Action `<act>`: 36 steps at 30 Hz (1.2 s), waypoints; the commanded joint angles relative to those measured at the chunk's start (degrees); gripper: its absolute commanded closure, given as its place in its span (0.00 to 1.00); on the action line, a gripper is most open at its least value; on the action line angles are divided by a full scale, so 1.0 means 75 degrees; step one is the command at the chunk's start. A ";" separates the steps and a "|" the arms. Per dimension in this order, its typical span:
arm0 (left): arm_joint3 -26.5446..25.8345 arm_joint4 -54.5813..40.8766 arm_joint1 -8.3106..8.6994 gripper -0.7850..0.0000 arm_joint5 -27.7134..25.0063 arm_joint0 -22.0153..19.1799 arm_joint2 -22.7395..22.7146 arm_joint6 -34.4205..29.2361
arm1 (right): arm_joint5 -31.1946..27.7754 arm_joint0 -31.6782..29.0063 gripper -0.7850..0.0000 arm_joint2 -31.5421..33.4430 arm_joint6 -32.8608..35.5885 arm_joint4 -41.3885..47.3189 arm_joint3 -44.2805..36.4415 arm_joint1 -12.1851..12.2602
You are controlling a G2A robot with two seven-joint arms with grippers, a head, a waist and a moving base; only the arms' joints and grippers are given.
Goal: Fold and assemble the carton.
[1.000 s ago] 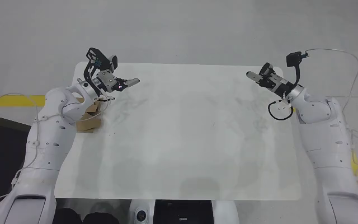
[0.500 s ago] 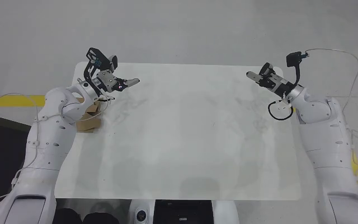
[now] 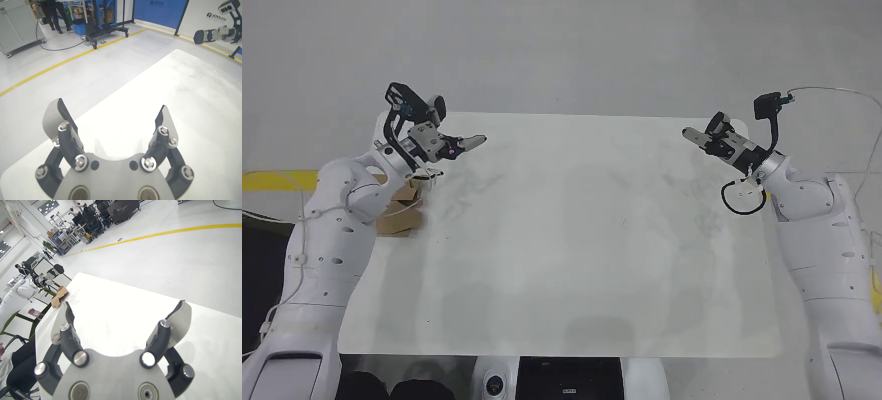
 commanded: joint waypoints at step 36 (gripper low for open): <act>0.1121 -0.5181 0.0481 0.00 -0.0205 0.0984 -0.2487 -0.2311 | 0.0000 0.0000 0.00 0.0000 0.0000 0.0000 0.0000 0.0000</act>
